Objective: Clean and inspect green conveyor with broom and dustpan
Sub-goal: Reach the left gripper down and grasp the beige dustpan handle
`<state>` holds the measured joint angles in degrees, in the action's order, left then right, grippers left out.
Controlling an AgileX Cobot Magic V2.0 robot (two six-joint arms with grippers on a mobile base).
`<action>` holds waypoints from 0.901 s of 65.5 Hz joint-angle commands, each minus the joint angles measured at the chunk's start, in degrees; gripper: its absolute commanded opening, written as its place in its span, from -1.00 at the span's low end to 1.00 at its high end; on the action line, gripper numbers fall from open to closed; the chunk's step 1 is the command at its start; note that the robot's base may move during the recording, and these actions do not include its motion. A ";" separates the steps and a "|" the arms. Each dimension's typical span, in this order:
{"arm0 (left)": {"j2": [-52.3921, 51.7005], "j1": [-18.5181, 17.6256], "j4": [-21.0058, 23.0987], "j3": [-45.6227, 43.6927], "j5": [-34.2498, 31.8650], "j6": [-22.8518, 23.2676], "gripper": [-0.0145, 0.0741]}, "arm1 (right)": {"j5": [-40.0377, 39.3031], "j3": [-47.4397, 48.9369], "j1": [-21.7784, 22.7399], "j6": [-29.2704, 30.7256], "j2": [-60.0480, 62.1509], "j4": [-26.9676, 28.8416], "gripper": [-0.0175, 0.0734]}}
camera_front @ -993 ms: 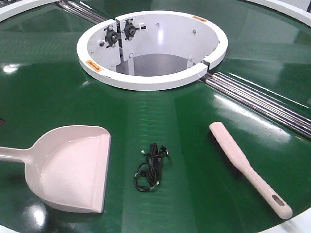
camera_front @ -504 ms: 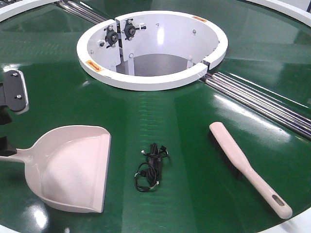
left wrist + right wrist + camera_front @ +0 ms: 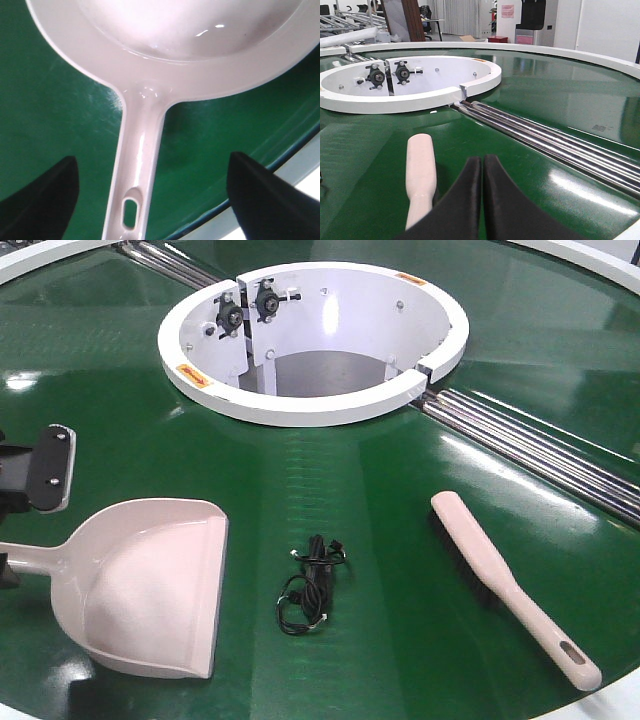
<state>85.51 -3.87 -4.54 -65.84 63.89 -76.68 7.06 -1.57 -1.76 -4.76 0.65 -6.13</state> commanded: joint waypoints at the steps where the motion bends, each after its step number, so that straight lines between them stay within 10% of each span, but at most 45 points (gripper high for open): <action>1: -0.54 -0.21 -0.41 -1.76 -1.49 0.53 0.63 | -4.21 -0.23 0.31 0.02 0.62 -0.77 -0.64; 41: 8.52 -0.32 -3.61 -1.76 -5.51 -1.55 0.62 | -4.21 -0.23 0.31 0.02 0.62 -0.77 -0.64; 59: 10.97 -0.33 -3.82 -1.76 -5.56 -1.55 0.19 | -4.21 -0.23 0.31 0.02 0.62 -0.77 -0.64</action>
<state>98.63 -3.87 -8.01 -65.84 58.85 -78.06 7.11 -1.57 -1.76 -4.76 0.65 -6.13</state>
